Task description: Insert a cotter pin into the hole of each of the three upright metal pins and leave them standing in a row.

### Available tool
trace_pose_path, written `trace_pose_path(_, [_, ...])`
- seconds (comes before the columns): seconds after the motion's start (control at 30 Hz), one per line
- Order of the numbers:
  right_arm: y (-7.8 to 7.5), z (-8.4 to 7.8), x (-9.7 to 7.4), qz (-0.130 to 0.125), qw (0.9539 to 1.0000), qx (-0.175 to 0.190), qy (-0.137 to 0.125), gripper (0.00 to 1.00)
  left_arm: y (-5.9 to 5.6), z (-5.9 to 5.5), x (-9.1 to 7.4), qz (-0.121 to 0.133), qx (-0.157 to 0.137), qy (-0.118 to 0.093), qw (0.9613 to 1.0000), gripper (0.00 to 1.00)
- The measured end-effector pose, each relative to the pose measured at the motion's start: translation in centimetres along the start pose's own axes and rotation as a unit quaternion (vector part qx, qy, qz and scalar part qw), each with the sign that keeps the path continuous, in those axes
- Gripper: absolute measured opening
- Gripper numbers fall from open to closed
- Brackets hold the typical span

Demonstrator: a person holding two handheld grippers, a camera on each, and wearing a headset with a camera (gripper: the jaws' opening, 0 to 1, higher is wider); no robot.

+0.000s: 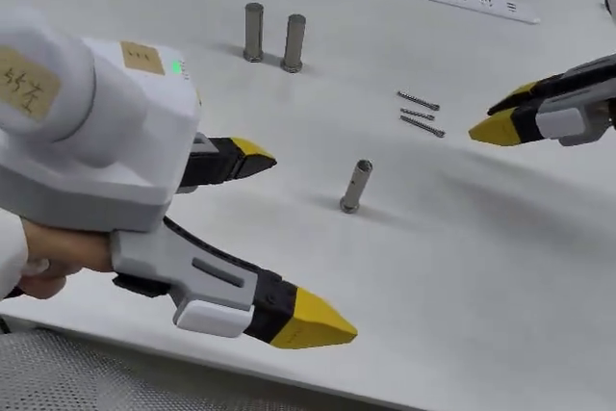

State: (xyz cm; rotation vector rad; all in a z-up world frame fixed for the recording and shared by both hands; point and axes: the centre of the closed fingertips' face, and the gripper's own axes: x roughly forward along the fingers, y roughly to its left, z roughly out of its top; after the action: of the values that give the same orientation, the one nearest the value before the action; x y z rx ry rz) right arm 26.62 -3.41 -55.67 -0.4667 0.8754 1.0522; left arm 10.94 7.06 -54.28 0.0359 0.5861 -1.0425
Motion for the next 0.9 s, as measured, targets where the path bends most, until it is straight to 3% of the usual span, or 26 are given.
trace_pose_path(0.47, [-3.7,1.2,2.4,-0.004,0.9959,-0.08,0.043,0.04,-0.1,0.9,0.0,0.003,-0.016,-0.018,0.9997,0.99])
trace_pose_path(0.67, [-3.2,1.2,3.3,0.006,0.9917,-0.109,0.067,0.03,0.0,0.8,0.0,0.007,-0.013,-0.014,0.9998,0.99])
trace_pose_path(0.77, [-3.3,1.2,3.9,0.001,0.9869,-0.138,0.083,0.04,0.4,1.0,-0.2,0.011,-0.019,-0.022,0.9995,0.99])
trace_pose_path(0.9, [-3.5,1.2,4.6,0.006,0.9846,-0.148,0.094,0.02,0.6,1.4,-0.3,0.017,-0.02,-0.028,0.9993,0.96])
